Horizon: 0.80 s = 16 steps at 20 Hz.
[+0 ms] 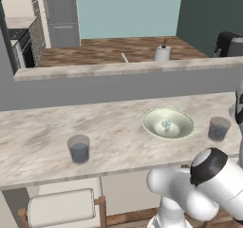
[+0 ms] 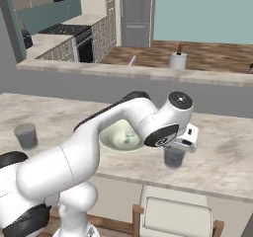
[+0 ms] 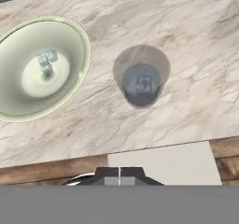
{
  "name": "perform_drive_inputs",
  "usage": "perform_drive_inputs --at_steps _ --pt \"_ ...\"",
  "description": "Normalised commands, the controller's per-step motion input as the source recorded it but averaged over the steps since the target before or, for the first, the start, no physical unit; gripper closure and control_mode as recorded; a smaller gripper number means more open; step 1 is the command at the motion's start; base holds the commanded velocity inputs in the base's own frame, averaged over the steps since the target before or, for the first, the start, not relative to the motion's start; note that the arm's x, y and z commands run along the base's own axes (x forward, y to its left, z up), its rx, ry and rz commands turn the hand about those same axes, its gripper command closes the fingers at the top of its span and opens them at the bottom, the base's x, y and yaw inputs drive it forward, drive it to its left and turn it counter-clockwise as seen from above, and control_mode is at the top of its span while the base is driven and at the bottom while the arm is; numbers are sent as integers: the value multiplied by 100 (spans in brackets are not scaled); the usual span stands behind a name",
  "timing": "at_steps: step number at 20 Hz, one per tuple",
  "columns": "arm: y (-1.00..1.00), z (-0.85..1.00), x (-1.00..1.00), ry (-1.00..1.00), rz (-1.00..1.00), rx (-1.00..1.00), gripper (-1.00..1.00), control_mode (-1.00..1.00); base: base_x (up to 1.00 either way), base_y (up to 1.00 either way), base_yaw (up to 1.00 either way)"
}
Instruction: There are four ice cubes in the ice bowl. Place two ice cubes in each glass of water.
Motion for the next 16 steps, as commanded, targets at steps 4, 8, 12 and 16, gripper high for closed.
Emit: perform_drive_inputs --at_steps 4,8,12,16 --pt "99 60 -28 7 1 -1 100 -100 0 0 0" --pt "99 46 -25 1 1 -7 100 -100 0 0 0" --pt "84 15 -4 3 6 -3 100 -100 0 0 0" --pt "34 0 0 6 12 -1 100 -100 0 0 0"
